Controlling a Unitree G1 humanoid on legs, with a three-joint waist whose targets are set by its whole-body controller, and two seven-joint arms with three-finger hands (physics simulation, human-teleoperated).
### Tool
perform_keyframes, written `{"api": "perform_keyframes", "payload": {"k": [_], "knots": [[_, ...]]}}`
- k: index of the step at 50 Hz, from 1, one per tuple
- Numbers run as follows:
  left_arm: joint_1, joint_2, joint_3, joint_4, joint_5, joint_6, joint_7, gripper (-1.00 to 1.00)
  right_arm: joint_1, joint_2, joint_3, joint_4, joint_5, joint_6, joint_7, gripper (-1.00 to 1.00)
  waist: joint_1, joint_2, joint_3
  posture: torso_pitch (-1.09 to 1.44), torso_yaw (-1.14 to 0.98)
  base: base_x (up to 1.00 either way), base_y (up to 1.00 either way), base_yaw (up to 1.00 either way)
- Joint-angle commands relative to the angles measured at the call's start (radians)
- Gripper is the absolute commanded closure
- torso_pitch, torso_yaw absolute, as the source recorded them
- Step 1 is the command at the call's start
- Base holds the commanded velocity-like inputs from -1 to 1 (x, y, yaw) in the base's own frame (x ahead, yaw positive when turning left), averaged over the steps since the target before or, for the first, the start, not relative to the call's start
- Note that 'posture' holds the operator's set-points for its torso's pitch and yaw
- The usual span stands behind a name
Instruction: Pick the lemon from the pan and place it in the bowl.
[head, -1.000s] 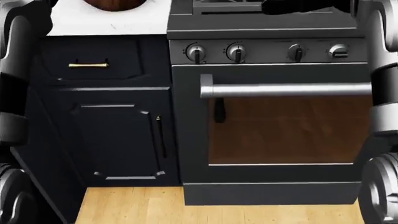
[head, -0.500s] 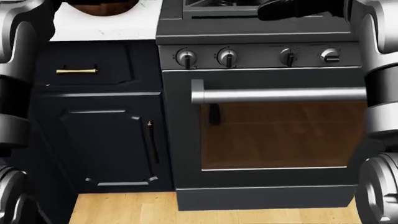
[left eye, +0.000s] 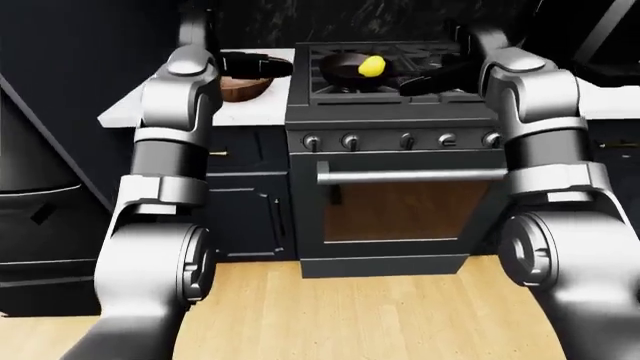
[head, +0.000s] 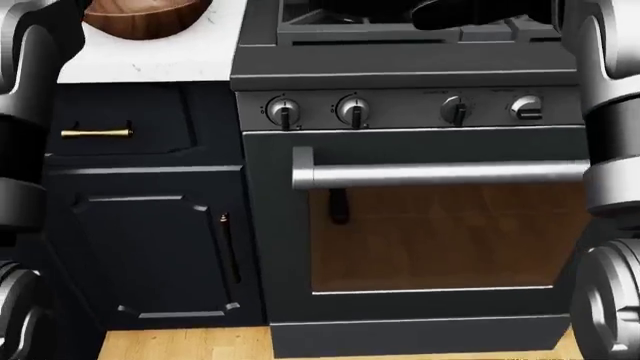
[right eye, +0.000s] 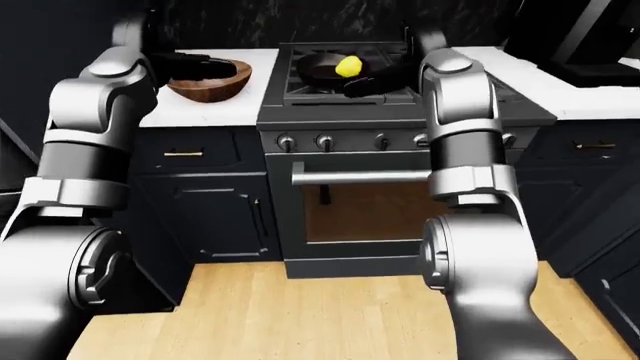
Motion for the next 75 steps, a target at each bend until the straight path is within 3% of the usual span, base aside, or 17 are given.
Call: {"api": "perform_keyframes", "payload": {"k": [1,6,9,10,12,19,23,24,26,33,37,38,47,51,61,66,75], "knots": [[-0.042,0.024,0.014,-0.043,0.01,-0.034,0.009,-1.0,-0.049,-0.003,0.0,-0.048,0.006,-0.035,0.001,-1.0,0.01,-0.001,-0.031,0.0,0.0,0.15,0.0,0.0],[-0.044,0.024,0.014,-0.044,0.01,-0.032,0.009,-1.0,-0.046,-0.003,-0.001,-0.055,0.008,-0.031,0.003,-1.0,0.002,0.056,-0.024,0.0,0.0,0.16,0.0,0.0],[-0.045,0.026,0.014,-0.052,0.01,-0.026,0.008,-1.0,-0.045,-0.002,0.0,-0.06,0.008,-0.028,0.003,-1.0,-0.01,0.142,-0.043,0.0,0.0,0.15,0.0,0.0],[-0.044,0.026,0.015,-0.051,0.01,-0.027,0.008,-1.0,-0.044,-0.002,0.0,-0.062,0.008,-0.027,0.003,-1.0,-0.004,0.092,-0.032,0.0,0.0,0.16,0.0,0.0],[-0.043,0.027,0.015,-0.05,0.011,-0.029,0.008,-1.0,-0.043,-0.002,-0.001,-0.062,0.008,-0.028,0.002,-1.0,-0.007,0.11,-0.033,0.0,0.0,0.16,0.0,0.0],[-0.048,0.028,0.016,-0.044,0.011,-0.032,0.008,-1.0,-0.051,0.0,0.003,-0.052,0.005,-0.031,0.003,-1.0,0.003,0.042,-0.028,0.0,0.0,0.16,0.0,0.0],[-0.05,0.025,0.015,-0.045,0.01,-0.031,0.009,-1.0,-0.048,0.0,0.002,-0.059,0.004,-0.027,0.004,-1.0,0.015,-0.065,-0.044,0.0,0.0,0.15,0.0,0.0],[-0.05,0.024,0.014,-0.044,0.011,-0.033,0.01,-1.0,-0.047,0.0,0.001,-0.06,0.004,-0.027,0.005,-1.0,0.01,-0.013,-0.032,0.0,0.0,0.15,0.0,0.0],[-0.05,0.024,0.013,-0.043,0.012,-0.033,0.009,-1.0,-0.044,-0.001,0.0,-0.061,0.004,-0.028,0.004,-1.0,0.011,-0.033,-0.033,0.0,0.0,0.16,0.0,0.0],[-0.053,0.025,0.013,-0.036,0.015,-0.037,0.007,-1.0,-0.056,0.0,0.003,-0.044,0.002,-0.033,0.005,-1.0,0.005,0.037,-0.022,0.0,0.0,0.16,0.0,0.0],[-0.056,0.024,0.012,-0.039,0.017,-0.034,0.007,-1.0,-0.062,0.0,0.004,-0.037,0.0,-0.035,0.007,-1.0,-0.01,0.137,-0.043,0.0,0.0,0.16,0.0,0.0],[-0.056,0.024,0.012,-0.039,0.017,-0.034,0.007,-1.0,-0.061,0.0,0.004,-0.035,-0.001,-0.037,0.007,-1.0,-0.005,0.096,-0.033,0.0,0.0,0.16,0.0,0.0],[-0.063,0.025,0.011,-0.049,0.02,-0.022,0.005,-1.0,-0.069,-0.001,0.004,-0.035,-0.002,-0.032,0.011,-1.0,0.002,0.045,-0.028,0.0,0.0,0.16,0.0,0.0],[-0.059,0.026,0.012,-0.059,0.02,-0.017,0.005,-1.0,-0.067,-0.001,0.003,-0.042,-0.002,-0.027,0.012,-1.0,0.015,-0.051,-0.04,0.0,0.0,0.16,0.0,0.0],[-0.055,0.029,0.015,-0.062,0.019,-0.017,0.004,-1.0,-0.068,0.002,0.003,-0.043,-0.001,-0.026,0.011,-1.0,0.006,0.03,-0.021,0.0,0.0,0.16,0.0,0.0],[-0.056,0.031,0.016,-0.063,0.018,-0.015,0.005,-1.0,-0.067,0.002,0.003,-0.044,0.0,-0.027,0.011,-1.0,-0.019,0.123,-0.049,0.0,0.0,0.16,0.0,0.0],[-0.056,0.031,0.016,-0.066,0.017,-0.013,0.006,-1.0,-0.069,0.003,0.003,-0.038,0.0,-0.031,0.011,-1.0,-0.001,0.058,-0.027,0.0,0.0,0.17,0.0,0.0]]}}
